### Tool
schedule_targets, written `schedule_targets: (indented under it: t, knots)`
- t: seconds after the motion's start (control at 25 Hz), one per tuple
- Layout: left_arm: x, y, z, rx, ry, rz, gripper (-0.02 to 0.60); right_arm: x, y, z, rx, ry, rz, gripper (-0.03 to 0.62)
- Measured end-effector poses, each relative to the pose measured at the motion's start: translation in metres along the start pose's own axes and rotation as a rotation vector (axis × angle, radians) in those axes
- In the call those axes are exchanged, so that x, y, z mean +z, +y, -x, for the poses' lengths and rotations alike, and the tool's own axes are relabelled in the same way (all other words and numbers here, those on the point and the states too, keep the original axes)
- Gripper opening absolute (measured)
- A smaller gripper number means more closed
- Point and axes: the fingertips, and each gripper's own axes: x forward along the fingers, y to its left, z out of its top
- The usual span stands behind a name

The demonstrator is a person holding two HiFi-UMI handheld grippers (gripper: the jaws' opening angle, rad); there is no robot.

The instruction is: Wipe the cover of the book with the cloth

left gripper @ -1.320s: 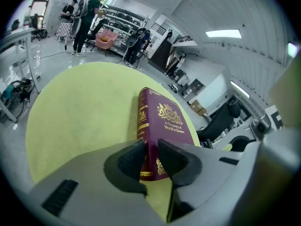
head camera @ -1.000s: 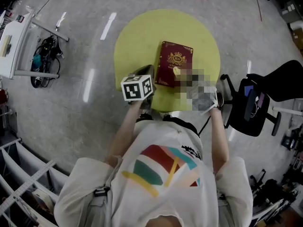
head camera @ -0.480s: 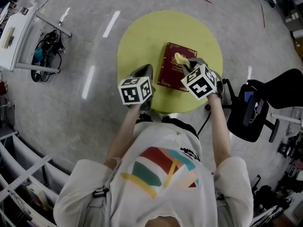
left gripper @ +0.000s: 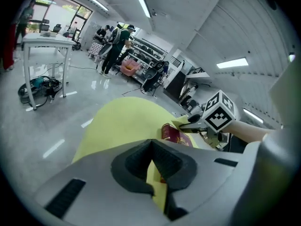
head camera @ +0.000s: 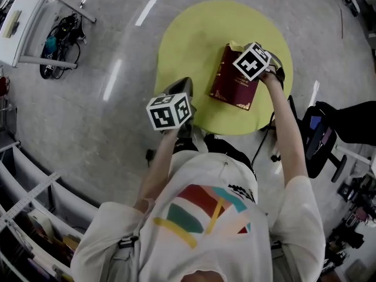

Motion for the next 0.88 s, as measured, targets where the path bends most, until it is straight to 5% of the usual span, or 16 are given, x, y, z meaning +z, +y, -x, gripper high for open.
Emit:
schedule_targets:
  t: [0.24,0.52,0.88]
  knots:
    - [-0.008,0.021,0.007,0.009,-0.016,0.069,0.014,0.002,-0.003,-0.021,0.008,0.075,0.043,0.028]
    - [-0.011,0.019,0.012,-0.008,-0.008,0.060,0.014,0.003,0.001,-0.024,0.008,0.107,0.062,0.028]
    - [-0.002,0.019,0.013,0.002,-0.021,0.048,0.015,-0.005,0.069,-0.006,0.123,0.112,0.114,0.028]
